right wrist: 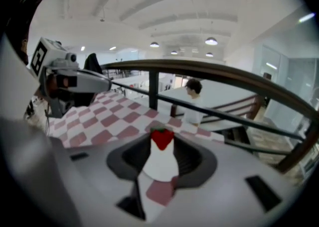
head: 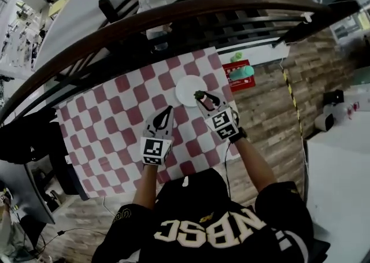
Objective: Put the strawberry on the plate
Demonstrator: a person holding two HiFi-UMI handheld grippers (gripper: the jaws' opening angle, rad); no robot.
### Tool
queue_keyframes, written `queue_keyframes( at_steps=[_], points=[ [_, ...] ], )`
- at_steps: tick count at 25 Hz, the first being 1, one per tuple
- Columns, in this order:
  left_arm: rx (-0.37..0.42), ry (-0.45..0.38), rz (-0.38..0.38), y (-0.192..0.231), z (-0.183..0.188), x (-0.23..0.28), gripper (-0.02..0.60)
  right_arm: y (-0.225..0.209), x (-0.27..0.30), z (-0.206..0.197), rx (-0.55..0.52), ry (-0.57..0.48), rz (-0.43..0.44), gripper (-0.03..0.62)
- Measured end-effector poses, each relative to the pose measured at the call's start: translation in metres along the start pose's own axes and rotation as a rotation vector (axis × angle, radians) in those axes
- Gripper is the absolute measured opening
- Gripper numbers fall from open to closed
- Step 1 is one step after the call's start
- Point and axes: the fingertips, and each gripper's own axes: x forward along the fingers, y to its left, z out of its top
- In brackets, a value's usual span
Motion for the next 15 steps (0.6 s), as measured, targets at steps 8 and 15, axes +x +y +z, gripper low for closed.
queue_keyframes(
  at_steps=[8, 15],
  points=[
    [-0.024, 0.101, -0.012, -0.002, -0.045, 0.030, 0.011, 0.011, 0.072, -0.060, 0.003, 0.170, 0.076, 0.146],
    [-0.038, 0.130, -0.006, -0.005, -0.060, 0.030, 0.011, 0.012, 0.102, -0.087, -0.088, 0.293, 0.074, 0.147]
  ],
)
